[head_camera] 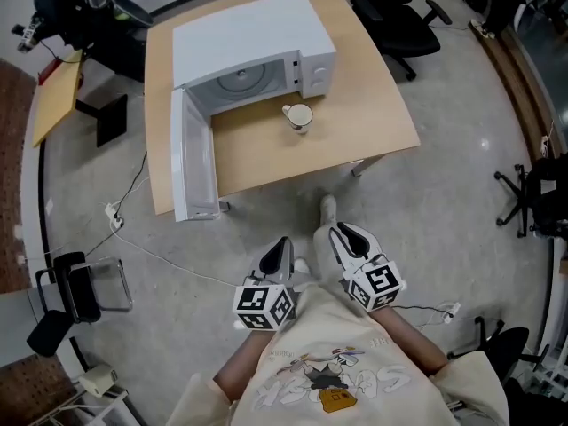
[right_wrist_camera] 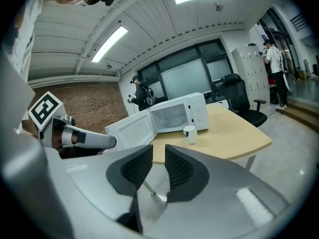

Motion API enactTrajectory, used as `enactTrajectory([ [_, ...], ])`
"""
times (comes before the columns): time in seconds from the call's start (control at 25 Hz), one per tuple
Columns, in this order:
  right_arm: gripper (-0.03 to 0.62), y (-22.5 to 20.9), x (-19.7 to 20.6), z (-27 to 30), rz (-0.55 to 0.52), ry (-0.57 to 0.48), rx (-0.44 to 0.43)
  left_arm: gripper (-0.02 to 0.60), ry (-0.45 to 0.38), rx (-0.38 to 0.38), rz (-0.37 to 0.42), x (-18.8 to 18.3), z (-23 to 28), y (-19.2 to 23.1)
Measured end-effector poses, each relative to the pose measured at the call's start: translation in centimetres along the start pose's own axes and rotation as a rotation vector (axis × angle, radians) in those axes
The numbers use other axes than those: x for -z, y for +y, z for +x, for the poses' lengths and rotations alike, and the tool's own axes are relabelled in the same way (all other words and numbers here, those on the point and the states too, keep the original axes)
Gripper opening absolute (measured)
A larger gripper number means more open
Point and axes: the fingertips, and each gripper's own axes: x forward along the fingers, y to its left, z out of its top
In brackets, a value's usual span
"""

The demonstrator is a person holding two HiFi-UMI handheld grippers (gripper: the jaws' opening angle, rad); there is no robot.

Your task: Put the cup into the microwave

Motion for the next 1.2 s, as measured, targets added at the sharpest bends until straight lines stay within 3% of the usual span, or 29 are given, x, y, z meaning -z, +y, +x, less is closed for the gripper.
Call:
enactTrajectory([
  [0.36, 0.133, -6.7, -8.3, 11.8, -0.103, 0.003, -0.142, 0.005, -0.04, -0.106, -0.021, -9.0, 10.1, 4.0],
  [0.48, 0.161, -7.7, -10.0, 14.4, -0.183, 0.012, -0.194, 0.006, -0.053, -0.14, -0.04, -11.3, 12.5, 4.7],
  [0.6, 0.147, -8.7, -10.9, 17.0, -0.216, 0.024, -0.214, 0.006, -0.067, -0.156, -0.042, -13.4, 14.2, 5.6],
  [0.76, 0.173, -9.2, -10.9, 20.3, -0.244, 0.059, -0.214, 0.006, -0.049, -0.18, -0.039, -15.0, 15.4, 7.8],
  [0.88, 0.23, -9.6, -10.5, 22.8, -0.278, 0.07, -0.195, 0.005, -0.052, -0.186, -0.01, -16.3, 15.6, 9.1],
  [1.2, 0.383, -13.8, -6.9, 30.3, -0.364, 0.108, -0.093, 0.006, -0.064, -0.185, -0.031, -17.4, 16.1, 11.1],
])
